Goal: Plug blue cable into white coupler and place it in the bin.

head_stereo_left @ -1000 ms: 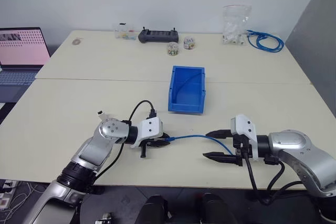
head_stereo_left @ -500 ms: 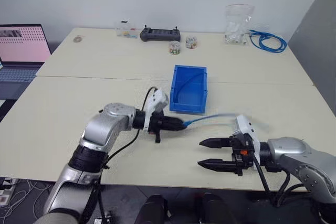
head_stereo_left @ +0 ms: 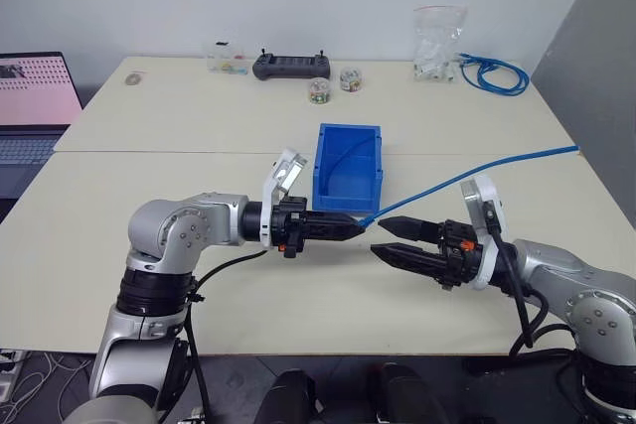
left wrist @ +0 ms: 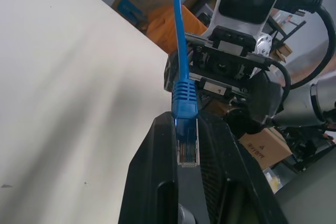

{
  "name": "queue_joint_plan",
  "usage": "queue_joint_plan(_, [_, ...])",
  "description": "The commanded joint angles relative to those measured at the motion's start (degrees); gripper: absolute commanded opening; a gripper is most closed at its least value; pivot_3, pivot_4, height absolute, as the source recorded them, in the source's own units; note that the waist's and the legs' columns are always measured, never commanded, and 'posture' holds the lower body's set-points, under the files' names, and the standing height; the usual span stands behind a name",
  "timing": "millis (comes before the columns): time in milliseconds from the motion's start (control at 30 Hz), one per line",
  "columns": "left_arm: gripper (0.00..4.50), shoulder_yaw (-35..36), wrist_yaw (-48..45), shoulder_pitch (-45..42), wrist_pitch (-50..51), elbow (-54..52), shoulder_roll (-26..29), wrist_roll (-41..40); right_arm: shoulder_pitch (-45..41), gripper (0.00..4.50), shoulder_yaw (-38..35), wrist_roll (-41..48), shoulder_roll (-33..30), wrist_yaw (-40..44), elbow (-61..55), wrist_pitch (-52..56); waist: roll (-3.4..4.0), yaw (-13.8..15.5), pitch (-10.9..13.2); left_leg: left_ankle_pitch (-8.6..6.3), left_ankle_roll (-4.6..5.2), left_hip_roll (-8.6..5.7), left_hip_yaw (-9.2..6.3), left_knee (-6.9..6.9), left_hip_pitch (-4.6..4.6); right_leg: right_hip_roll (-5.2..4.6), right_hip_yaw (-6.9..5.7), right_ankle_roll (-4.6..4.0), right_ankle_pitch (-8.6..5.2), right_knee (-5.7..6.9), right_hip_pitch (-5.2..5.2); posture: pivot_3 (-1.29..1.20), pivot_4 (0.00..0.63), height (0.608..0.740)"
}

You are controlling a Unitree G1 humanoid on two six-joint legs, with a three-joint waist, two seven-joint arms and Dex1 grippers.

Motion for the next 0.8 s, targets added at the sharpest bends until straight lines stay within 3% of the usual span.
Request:
queue_joint_plan(33, [0.27, 2.1, 1.5, 0.0, 1.7, -3.0, 0.0, -4.1, -2.4, 3.25, -0.2, 4.0, 1.0, -2.3, 0.3, 0.0, 0.00, 0.0, 0.0, 0.00, 0.00, 0.00, 0.00, 0.01, 0.00, -0.01, 0.01, 0.01, 0.00, -0.01, 0.00, 0.00, 0.150, 0.740])
queue_joint_plan(267, [0.27, 3.3, 4.2, -0.3, 3.4, -3.4, -0.2, -8.3, -4.8, 3.25, 1.2, 4.7, 1.9, -2.8, 2.6, -0.1, 0.00, 0.0, 0.0, 0.00, 0.00, 0.00, 0.02, -0.01, 0.01, 0.00, 0.01, 0.03, -0.02, 0.00, -0.01, 0.00, 0.150, 0.740])
queue_joint_plan(600, [0.27, 3.0, 5.8, 0.4, 3.1, -4.8, 0.4, -11.6, -5.7, 1.26, 1.2, 8.0, 0.7, -2.3, 3.1, 0.8, 0.00, 0.0, 0.0, 0.00, 0.00, 0.00, 0.04, -0.01, 0.00, 0.00, 0.03, 0.02, -0.01, 0.00, -0.02, 0.00, 0.150, 0.740])
queue_joint_plan(733, [0.27, 2.7, 6.0, 0.5, 2.7, -4.9, 0.5, -12.1, -5.6, 0.26, 1.4, 9.1, -0.4, -2.1, 2.9, 1.1, 0.00, 0.0, 0.0, 0.00, 0.01, 0.00, 0.05, -0.01, 0.00, 0.00, 0.04, 0.03, -0.01, 0.00, -0.02, 0.00, 0.150, 0.740])
queue_joint_plan(800, [0.27, 2.6, 5.9, 0.6, 2.3, -4.9, 0.5, -12.1, -5.7, 0.13, 1.5, 9.7, -0.9, -1.9, 2.8, 1.2, 0.00, 0.0, 0.0, 0.00, 0.01, 0.00, 0.05, -0.01, 0.00, 0.00, 0.03, 0.03, -0.01, -0.01, -0.02, 0.00, 0.150, 0.740])
